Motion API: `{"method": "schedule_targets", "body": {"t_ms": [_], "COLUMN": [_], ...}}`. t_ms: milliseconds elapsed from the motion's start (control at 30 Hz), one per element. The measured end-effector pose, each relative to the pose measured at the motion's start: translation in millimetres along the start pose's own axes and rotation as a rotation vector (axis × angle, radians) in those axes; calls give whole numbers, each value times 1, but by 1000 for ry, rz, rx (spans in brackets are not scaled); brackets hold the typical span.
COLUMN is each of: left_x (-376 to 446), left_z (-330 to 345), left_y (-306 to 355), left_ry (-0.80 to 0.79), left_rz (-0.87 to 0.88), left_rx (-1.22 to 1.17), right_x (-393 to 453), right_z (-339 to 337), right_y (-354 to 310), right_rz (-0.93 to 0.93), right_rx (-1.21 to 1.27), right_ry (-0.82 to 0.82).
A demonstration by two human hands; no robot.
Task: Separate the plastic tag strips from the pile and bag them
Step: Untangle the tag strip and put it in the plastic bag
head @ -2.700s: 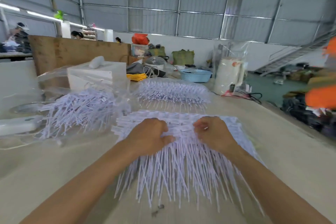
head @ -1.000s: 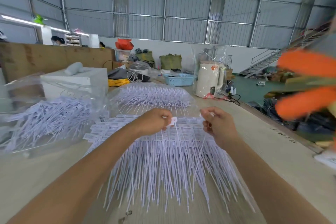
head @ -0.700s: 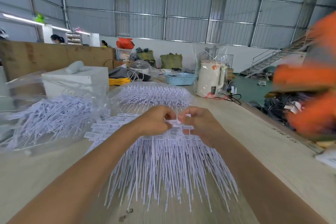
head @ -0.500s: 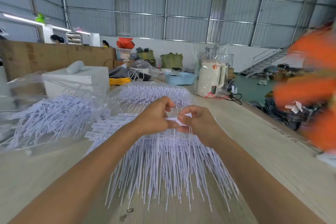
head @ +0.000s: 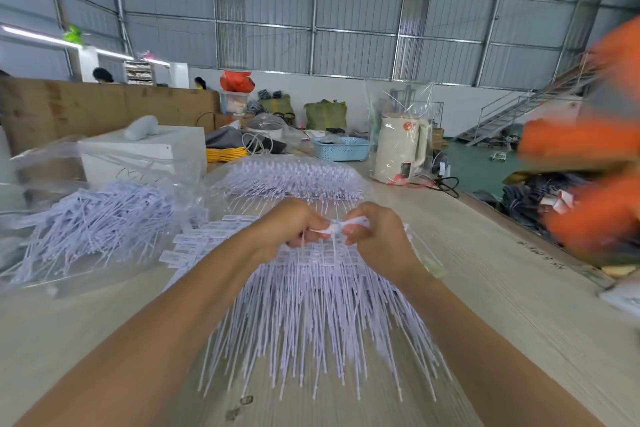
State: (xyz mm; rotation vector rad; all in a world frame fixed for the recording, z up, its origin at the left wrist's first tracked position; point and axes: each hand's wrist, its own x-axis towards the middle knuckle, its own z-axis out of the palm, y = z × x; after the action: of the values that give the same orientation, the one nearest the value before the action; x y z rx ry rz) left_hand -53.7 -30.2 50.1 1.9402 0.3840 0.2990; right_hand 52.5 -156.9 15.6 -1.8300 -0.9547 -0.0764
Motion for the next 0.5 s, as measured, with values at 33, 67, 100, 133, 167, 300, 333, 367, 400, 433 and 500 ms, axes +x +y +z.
{"method": "schedule_targets", "body": {"t_ms": [33,67,100,133,167,300,333,367,400,433,500], "left_x": [-1,-3,-4,-4,-3,3,4,4,3,3,4], "left_z": [-4,-7,-11,-13,-13,-7,-6,-5,-4,-3,-2], "left_y": [1,1,0,-1,-3,-6,-7,-7,-6,-6,-6], "left_ry": [-26,-16,24,61,76,27,7,-15,-30,-38,-41], "left_rz": [-15,-22,-14,1,23,47,50,62,85,111,174], "left_rx": [-38,-42,-4,49,102,277,318,354,388,414,435], "right_x": [0,0,1,2,3,11,13,14,13,12,8], "right_z": [-5,-13,-19,-25,-29,-29,-29,-28,-27,-25,-17], "right_y": [5,14,20,24,24,-1,-9,-17,-25,-31,-37], "right_rz": [8,43,91,151,199,277,296,311,318,310,283], "right_rx": [-73,-55,60,198,319,492,516,531,515,462,343], "right_ry": [41,89,137,159,144,-1,-32,-75,-124,-176,-246]}}
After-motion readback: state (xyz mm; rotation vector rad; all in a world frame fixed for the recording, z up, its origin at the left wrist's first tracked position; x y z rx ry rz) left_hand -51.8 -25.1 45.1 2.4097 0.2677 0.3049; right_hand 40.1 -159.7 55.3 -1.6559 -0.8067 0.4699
